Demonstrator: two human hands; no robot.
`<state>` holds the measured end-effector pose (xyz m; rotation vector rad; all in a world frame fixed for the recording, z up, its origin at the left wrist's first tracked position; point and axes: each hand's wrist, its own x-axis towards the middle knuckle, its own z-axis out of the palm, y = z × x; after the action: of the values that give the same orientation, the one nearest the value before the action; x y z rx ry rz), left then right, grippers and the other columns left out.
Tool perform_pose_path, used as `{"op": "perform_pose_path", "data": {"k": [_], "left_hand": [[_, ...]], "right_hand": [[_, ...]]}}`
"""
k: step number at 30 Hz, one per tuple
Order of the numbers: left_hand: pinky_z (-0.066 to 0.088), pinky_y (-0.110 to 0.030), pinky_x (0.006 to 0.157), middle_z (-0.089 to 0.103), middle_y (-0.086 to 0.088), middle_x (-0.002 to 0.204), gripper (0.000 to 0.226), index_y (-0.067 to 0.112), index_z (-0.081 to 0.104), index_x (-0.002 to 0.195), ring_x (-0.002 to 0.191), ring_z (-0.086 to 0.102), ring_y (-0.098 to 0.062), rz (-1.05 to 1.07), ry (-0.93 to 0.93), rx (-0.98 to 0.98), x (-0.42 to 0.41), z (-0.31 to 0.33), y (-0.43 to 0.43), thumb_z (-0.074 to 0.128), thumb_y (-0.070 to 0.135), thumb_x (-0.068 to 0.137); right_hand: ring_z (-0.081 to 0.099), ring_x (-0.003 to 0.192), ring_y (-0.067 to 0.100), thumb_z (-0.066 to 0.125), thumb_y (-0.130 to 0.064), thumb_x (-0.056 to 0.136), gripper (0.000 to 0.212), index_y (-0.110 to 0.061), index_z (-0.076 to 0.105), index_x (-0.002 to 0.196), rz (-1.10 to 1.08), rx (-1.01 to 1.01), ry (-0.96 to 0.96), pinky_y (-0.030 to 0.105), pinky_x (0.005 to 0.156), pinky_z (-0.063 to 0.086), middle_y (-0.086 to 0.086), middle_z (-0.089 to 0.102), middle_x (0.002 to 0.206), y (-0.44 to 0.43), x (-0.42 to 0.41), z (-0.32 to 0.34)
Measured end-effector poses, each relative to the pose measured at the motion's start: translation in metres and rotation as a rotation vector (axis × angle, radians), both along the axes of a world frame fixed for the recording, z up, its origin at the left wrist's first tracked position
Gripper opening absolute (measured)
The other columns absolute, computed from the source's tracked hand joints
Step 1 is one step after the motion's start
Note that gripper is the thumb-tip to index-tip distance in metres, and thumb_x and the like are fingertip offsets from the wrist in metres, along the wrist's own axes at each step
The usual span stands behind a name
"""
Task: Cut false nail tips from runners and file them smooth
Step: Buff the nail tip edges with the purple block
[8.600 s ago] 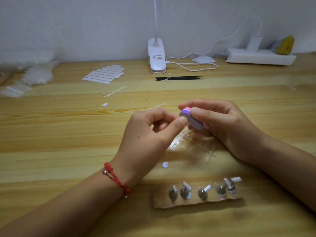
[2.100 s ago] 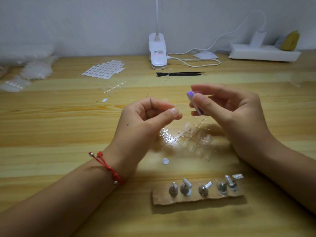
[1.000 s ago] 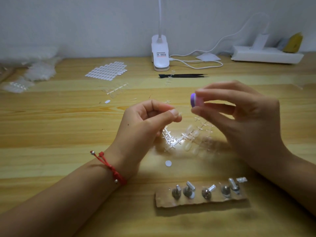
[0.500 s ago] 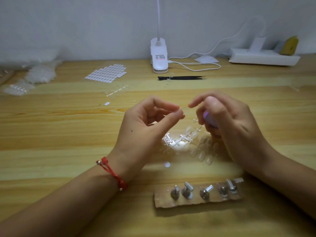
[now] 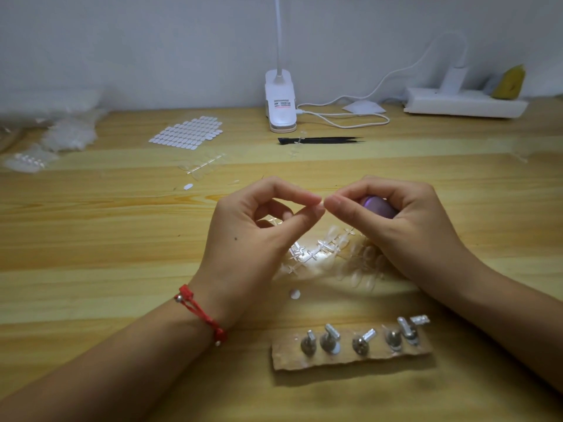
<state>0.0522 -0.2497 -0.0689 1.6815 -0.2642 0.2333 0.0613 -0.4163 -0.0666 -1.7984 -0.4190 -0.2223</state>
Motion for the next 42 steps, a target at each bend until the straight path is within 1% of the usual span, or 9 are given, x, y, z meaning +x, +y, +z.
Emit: {"op": "perform_pose_path", "data": {"k": [4, 8, 13, 17, 22, 27, 30, 36, 42], "left_hand": [[0.041, -0.013, 0.050, 0.069, -0.006, 0.076, 0.017, 0.027, 0.071, 0.074, 0.061, 0.054, -0.003, -0.006, 0.003, -0.001, 0.001, 0.000, 0.001, 0.077, 0.011, 0.075], [0.041, -0.011, 0.053, 0.073, 0.008, 0.084, 0.020, 0.026, 0.073, 0.090, 0.064, 0.055, -0.002, -0.053, 0.077, -0.061, 0.001, 0.000, 0.002, 0.069, 0.020, 0.071], [0.041, -0.006, 0.056, 0.074, 0.010, 0.075, 0.018, 0.023, 0.077, 0.085, 0.064, 0.059, 0.006, -0.051, 0.087, -0.065, 0.000, 0.002, -0.002, 0.075, 0.030, 0.068], [0.038, -0.009, 0.045, 0.065, 0.016, 0.059, 0.018, 0.022, 0.076, 0.080, 0.051, 0.050, 0.004, 0.017, 0.116, -0.103, 0.002, 0.003, 0.000, 0.074, 0.033, 0.065], [0.037, -0.010, 0.045, 0.060, 0.012, 0.053, 0.024, 0.025, 0.077, 0.085, 0.046, 0.048, 0.003, 0.023, 0.140, -0.059, 0.001, 0.004, 0.000, 0.072, 0.040, 0.066], [0.037, -0.008, 0.045, 0.062, 0.009, 0.056, 0.026, 0.022, 0.076, 0.083, 0.049, 0.051, 0.003, 0.005, 0.155, -0.027, 0.002, 0.004, 0.000, 0.070, 0.042, 0.069], [0.035, -0.007, 0.045, 0.062, 0.014, 0.054, 0.025, 0.018, 0.076, 0.080, 0.047, 0.049, 0.003, -0.004, 0.157, -0.035, 0.002, 0.005, 0.000, 0.069, 0.040, 0.068], [0.034, -0.008, 0.044, 0.058, 0.010, 0.054, 0.028, 0.027, 0.077, 0.073, 0.045, 0.043, 0.000, 0.019, 0.164, -0.091, 0.003, 0.005, 0.001, 0.069, 0.050, 0.060], [0.036, -0.008, 0.048, 0.067, 0.011, 0.066, 0.031, 0.028, 0.076, 0.073, 0.049, 0.048, 0.001, 0.020, 0.151, -0.098, 0.004, 0.003, 0.002, 0.067, 0.054, 0.059]], "right_hand": [[0.063, 0.070, 0.008, 0.072, -0.035, 0.072, 0.011, -0.026, 0.074, 0.078, -0.013, 0.000, -0.025, 0.010, 0.067, 0.045, 0.005, 0.070, 0.080, 0.000, 0.000, -0.002], [0.064, 0.076, 0.003, 0.070, -0.028, 0.078, 0.010, -0.022, 0.075, 0.084, 0.009, -0.027, -0.066, 0.011, 0.072, 0.045, -0.002, 0.072, 0.079, -0.001, 0.002, -0.003], [0.065, 0.078, 0.002, 0.068, -0.028, 0.084, 0.011, -0.021, 0.074, 0.090, 0.017, -0.042, -0.084, 0.011, 0.073, 0.045, -0.010, 0.072, 0.082, -0.001, 0.002, -0.003], [0.045, 0.059, 0.005, 0.038, -0.026, 0.090, 0.035, -0.016, 0.067, 0.107, 0.117, 0.257, 0.183, 0.017, 0.051, 0.037, -0.005, 0.057, 0.075, -0.004, 0.005, -0.003], [0.048, 0.068, 0.011, 0.023, -0.010, 0.095, 0.047, -0.007, 0.064, 0.118, 0.240, 0.528, 0.434, 0.020, 0.060, 0.044, 0.004, 0.058, 0.085, -0.004, 0.008, 0.001], [0.052, 0.072, 0.013, 0.033, 0.001, 0.093, 0.041, -0.009, 0.065, 0.116, 0.231, 0.445, 0.377, 0.021, 0.068, 0.049, 0.008, 0.055, 0.090, -0.003, 0.009, 0.003], [0.057, 0.074, 0.014, 0.059, -0.005, 0.081, 0.034, -0.013, 0.067, 0.113, 0.231, 0.448, 0.365, 0.021, 0.074, 0.052, 0.006, 0.059, 0.090, -0.003, 0.010, 0.003], [0.071, 0.085, 0.017, 0.078, -0.020, 0.063, 0.037, -0.020, 0.076, 0.100, 0.225, 0.463, 0.360, 0.021, 0.077, 0.055, 0.002, 0.075, 0.093, -0.003, 0.009, 0.001], [0.065, 0.061, 0.006, 0.080, -0.029, 0.063, 0.034, -0.031, 0.078, 0.097, 0.226, 0.372, 0.344, 0.015, 0.055, 0.051, -0.002, 0.076, 0.090, -0.001, 0.006, 0.000]]}}
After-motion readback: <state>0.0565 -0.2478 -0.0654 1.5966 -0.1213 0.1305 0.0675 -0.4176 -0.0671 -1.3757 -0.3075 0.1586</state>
